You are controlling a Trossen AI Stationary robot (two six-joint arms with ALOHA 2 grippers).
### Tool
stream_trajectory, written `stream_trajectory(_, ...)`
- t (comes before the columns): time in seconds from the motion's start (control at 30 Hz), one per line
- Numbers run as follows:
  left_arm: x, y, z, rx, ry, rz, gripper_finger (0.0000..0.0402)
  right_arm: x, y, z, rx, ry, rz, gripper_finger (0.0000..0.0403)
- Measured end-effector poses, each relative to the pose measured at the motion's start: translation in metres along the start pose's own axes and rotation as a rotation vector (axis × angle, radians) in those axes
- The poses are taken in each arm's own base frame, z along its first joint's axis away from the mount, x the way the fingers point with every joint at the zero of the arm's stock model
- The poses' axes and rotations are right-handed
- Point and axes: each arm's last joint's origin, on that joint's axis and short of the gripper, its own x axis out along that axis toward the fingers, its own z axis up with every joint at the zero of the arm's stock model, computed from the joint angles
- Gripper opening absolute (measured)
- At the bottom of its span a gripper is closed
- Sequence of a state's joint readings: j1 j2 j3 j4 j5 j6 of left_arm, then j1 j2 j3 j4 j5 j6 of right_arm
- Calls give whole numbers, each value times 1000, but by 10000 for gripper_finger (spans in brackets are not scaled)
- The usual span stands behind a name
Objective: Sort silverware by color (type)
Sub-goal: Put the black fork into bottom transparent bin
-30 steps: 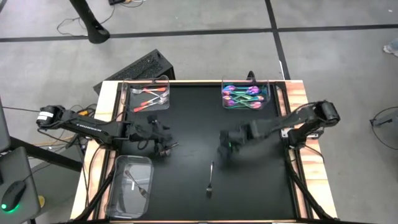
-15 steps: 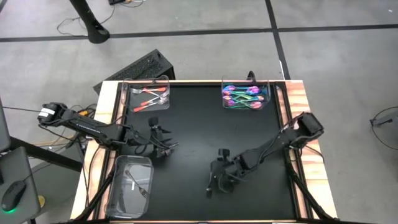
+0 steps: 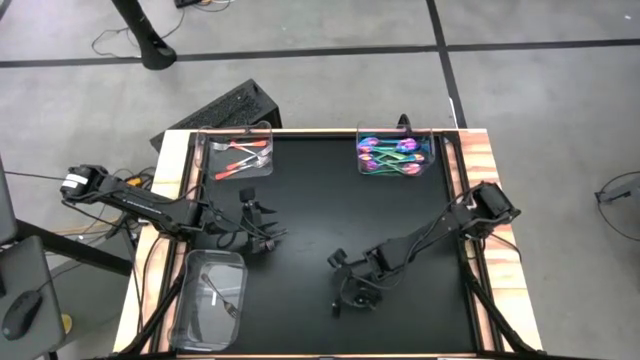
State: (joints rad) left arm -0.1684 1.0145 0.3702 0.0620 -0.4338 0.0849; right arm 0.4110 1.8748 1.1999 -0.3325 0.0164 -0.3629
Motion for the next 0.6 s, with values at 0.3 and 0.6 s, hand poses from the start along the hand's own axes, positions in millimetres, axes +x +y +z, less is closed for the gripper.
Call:
stream_trajectory(0.3, 0, 0, -1, 3, 6, 15, 126, 2, -11, -3, -56, -33, 43, 168)
stream_trajectory(0.6, 0, 1, -1, 1, 9, 24, 126, 35, -10, -8, -105, 10, 121, 168)
